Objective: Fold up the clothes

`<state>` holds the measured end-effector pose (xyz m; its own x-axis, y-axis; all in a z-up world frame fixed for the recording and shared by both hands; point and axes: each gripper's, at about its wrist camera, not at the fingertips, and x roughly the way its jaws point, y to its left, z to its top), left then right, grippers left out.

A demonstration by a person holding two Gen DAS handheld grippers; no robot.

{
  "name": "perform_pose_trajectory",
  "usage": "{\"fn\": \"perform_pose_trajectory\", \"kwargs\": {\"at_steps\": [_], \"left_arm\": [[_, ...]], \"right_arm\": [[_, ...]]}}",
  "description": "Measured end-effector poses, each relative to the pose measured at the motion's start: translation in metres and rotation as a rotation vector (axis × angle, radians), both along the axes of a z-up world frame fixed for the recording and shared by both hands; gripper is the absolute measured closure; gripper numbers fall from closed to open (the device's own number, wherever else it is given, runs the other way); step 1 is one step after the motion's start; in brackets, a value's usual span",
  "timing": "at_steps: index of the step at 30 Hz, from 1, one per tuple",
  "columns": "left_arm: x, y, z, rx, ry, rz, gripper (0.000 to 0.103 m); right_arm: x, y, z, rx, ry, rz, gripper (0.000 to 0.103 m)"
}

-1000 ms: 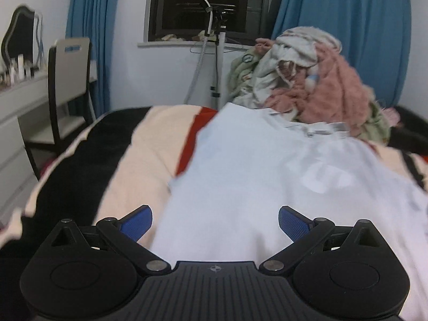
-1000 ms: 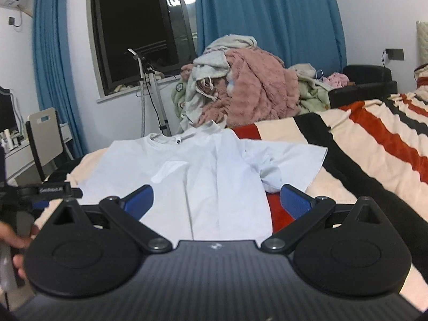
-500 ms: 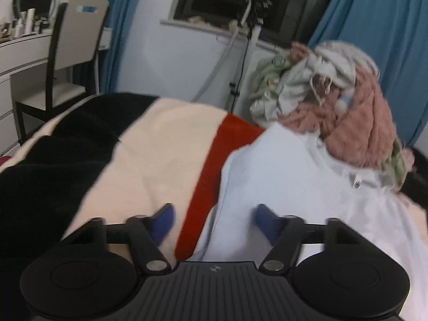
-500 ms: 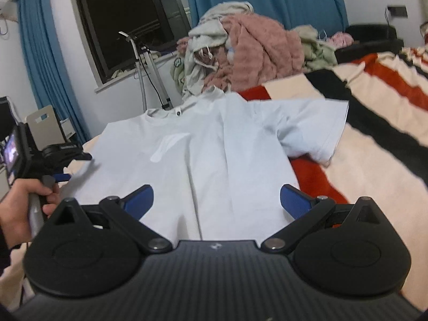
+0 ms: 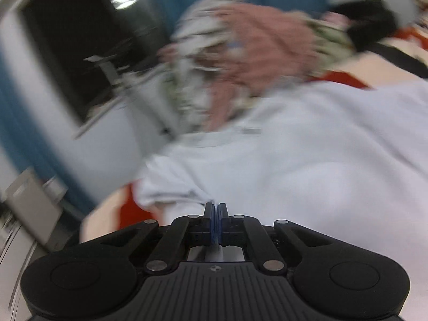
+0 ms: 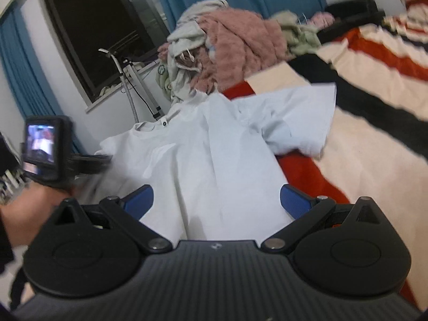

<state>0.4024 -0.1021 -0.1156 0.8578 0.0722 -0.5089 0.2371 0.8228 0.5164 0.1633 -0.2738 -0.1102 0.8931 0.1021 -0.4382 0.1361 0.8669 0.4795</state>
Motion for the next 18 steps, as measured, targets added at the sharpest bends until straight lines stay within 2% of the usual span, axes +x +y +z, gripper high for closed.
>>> {"fn": "perform_pose_trajectory", "kwargs": {"at_steps": [2, 5, 7, 9, 10, 11, 12, 13, 18], "left_arm": [[0.001, -0.029, -0.019, 0.01, 0.044, -0.045, 0.1], [0.007, -0.048, -0.044, 0.037, 0.044, -0.03, 0.102], [0.01, -0.046, -0.047, 0.028, 0.033, -0.035, 0.101], [0.011, -0.036, -0.04, -0.02, 0.045, -0.044, 0.092], [0.01, -0.029, -0.035, -0.051, 0.055, -0.048, 0.078], [0.0, -0.023, -0.03, -0.101, 0.063, -0.05, 0.06], [-0.01, -0.017, -0.025, -0.154, 0.072, -0.053, 0.054], [-0.019, -0.011, -0.018, -0.221, 0.079, -0.062, 0.049], [-0.077, 0.042, 0.01, -0.527, 0.07, -0.063, 0.05]], "right_arm": [[-0.001, -0.003, -0.002, 0.021, 0.013, -0.005, 0.0], [-0.003, -0.008, -0.004, 0.029, 0.018, -0.022, 0.0], [-0.004, -0.012, -0.005, 0.042, 0.021, -0.031, 0.0], [-0.004, -0.015, -0.006, 0.056, 0.028, -0.035, 0.0], [-0.004, -0.016, -0.007, 0.062, 0.031, -0.037, 0.0], [-0.005, -0.017, -0.007, 0.068, 0.033, -0.039, 0.0], [-0.005, -0.018, -0.007, 0.073, 0.034, -0.038, 0.0], [-0.005, -0.018, -0.006, 0.078, 0.033, -0.039, 0.0], [-0.005, -0.02, -0.004, 0.087, 0.028, -0.042, 0.0]]}}
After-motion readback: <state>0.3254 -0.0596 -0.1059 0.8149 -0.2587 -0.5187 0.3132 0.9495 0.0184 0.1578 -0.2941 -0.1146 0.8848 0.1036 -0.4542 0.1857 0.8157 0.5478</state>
